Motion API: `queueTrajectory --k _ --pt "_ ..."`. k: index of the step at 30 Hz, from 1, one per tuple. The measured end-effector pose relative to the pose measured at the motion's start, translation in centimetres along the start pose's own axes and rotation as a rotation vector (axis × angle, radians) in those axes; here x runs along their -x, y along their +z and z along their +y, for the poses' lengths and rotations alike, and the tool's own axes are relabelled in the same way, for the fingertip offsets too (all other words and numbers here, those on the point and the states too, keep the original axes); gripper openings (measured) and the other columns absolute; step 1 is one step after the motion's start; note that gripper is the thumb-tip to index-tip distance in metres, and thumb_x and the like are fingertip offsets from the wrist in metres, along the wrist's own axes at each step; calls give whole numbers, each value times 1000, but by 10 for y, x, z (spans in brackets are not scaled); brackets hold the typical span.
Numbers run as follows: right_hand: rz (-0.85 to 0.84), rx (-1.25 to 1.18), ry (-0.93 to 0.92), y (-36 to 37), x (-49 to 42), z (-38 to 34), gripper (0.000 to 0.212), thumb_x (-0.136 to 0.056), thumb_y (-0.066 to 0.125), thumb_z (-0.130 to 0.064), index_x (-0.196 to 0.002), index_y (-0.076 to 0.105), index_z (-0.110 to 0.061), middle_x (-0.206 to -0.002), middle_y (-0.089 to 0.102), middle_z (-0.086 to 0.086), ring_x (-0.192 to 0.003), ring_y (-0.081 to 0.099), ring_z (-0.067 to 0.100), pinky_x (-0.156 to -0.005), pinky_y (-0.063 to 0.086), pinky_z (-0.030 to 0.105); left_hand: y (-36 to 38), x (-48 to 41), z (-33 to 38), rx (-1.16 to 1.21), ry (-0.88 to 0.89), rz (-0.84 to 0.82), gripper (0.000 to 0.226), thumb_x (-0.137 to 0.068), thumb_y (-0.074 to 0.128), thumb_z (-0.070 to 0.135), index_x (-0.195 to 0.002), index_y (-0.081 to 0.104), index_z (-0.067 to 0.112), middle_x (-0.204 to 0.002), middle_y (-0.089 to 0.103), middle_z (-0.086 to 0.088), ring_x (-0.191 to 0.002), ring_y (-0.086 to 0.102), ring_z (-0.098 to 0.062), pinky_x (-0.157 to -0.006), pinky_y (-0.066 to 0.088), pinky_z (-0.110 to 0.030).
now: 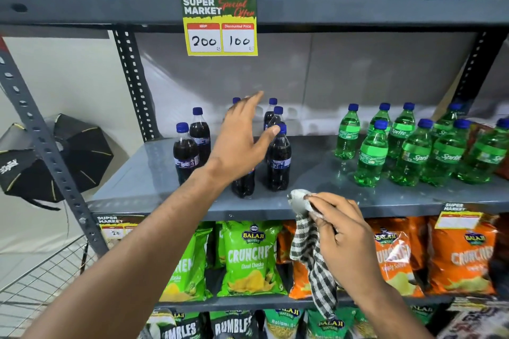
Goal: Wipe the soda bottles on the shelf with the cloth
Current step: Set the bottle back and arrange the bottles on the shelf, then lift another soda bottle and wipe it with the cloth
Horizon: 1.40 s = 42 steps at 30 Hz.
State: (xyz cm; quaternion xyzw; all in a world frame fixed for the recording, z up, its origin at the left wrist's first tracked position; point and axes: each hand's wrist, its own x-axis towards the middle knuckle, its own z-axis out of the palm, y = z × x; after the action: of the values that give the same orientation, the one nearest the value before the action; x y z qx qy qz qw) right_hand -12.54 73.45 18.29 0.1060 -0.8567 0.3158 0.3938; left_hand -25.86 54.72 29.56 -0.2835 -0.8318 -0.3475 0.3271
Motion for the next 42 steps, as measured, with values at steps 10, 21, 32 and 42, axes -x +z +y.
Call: queueTrajectory --k 10,21,32,42 --pt "37 -90 53 -27 10 19 49 -80 68 20 -118 72 -9 -118 57 -26 -108 55 12 -94 39 5 20 -39 28 -8 -244 -169 40 -97 54 16 -137 55 12 -138 61 -5 -123 58 -21 -93 35 -14" --pt "65 -148 120 -44 24 39 52 -79 68 21 -121 71 -11 -121 56 -29 -116 49 -3 -94 37 1 71 -38 10 331 -603 -230 4 -95 56 17 -96 59 19 -87 66 -3 -84 62 -22 -70 47 -31" --pt "80 -125 112 -51 18 46 50 -83 68 17 -121 71 -15 -122 55 -32 -116 52 -2 -95 37 3 73 -32 7 686 -519 -209 31 -83 76 39 -103 74 15 -101 78 -3 -96 72 -13 -85 51 -25" --pt "205 -76 -41 -80 -14 35 46 -81 68 17 -120 71 -8 -115 65 -6 -113 59 15 -94 41 7 57 -28 37 1250 -447 -339 30 -96 54 34 -104 66 7 -117 72 -17 -119 63 -31 -104 49 -44"
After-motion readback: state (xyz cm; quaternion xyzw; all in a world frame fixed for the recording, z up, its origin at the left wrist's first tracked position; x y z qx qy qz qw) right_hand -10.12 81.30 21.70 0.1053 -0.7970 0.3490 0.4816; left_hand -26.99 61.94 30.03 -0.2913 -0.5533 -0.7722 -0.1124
